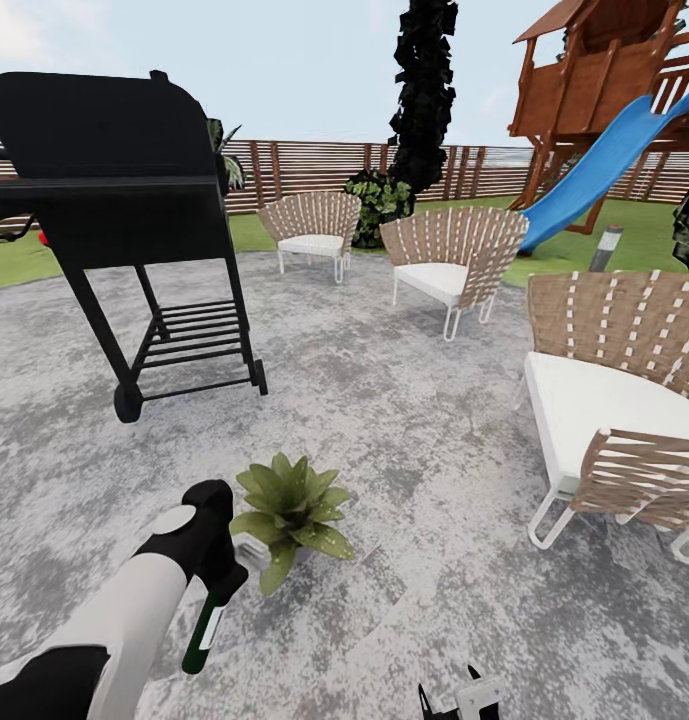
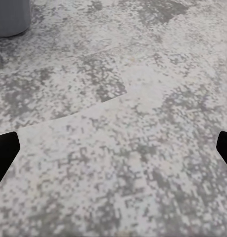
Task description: Pick up the pesticide atomizer in the garden and spray insectifuge to fully cover both potted plants in the garden.
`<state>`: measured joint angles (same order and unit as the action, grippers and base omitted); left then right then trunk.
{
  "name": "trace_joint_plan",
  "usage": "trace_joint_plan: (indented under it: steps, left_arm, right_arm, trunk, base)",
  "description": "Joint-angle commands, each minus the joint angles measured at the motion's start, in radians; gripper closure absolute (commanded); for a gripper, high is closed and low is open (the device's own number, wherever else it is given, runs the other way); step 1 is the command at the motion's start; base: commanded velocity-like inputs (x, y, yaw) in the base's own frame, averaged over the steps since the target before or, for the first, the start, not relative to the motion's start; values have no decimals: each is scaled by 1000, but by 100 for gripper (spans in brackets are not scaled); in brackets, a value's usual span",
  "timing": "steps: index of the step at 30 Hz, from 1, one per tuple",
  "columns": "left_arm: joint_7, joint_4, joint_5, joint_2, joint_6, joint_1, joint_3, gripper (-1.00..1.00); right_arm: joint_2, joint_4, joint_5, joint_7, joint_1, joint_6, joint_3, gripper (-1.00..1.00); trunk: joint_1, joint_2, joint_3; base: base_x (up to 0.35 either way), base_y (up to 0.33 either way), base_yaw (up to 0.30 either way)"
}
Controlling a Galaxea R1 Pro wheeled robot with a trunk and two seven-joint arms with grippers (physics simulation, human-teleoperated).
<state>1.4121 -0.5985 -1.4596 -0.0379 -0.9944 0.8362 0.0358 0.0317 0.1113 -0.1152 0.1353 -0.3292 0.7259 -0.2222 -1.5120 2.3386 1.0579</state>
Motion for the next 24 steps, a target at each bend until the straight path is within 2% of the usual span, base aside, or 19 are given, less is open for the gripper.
trace_joint_plan:
  steps: [1, 4, 7, 9, 15, 20, 22, 24]
  left_arm:
    - [9, 1, -11, 0, -10, -1, 3, 100]
    - [7, 10, -11, 7, -9, -4, 4, 100]
    - [4, 16, -10, 30, -8, -8, 4, 100]
    - [4, 17, -11, 34, -7, -9, 4, 100]
    - [5, 16, -11, 25, -9, -8, 5, 100]
    - [4, 16, -11, 34, -8, -60, 4, 100]
    - [3, 16, -12, 36, -7, -104, 3, 100]
    - [3, 15, -12, 35, -7, -117, 3, 100]
  right_arm:
    - [0, -1, -10, 10, -1, 1, -2, -100]
    - [0, -1, -10, 10, -1, 1, -2, -100]
    - [0, -1, -10, 10, -1, 1, -3, -100]
    - [0, -1, -10, 10, -1, 1, -3, -100]
    - [0, -1, -11, 10, -1, 1, -3, -100]
    - [0, -1, -11, 12, -1, 1, -3, -100]
    - [0, -1, -11, 12, -1, 1, -2, -100]
    - [-1, -1, -11, 12, -1, 1, -2, -100]
  trunk:
    - [0, 0, 1]
    - [0, 0, 1]
    - [0, 0, 1]
    - [0, 0, 1]
    - [0, 0, 1]
    - [0, 0, 1]
    - [0, 0, 1]
    - [0, 0, 1]
  base:
    - [0, 1, -2]
    - [0, 0, -33]
    - [0, 0, -192]
    - [62, 50, -106]
    - [141, 139, -11]
    - [7, 7, 0]
    - [0, 0, 0]
    - [0, 0, 0]
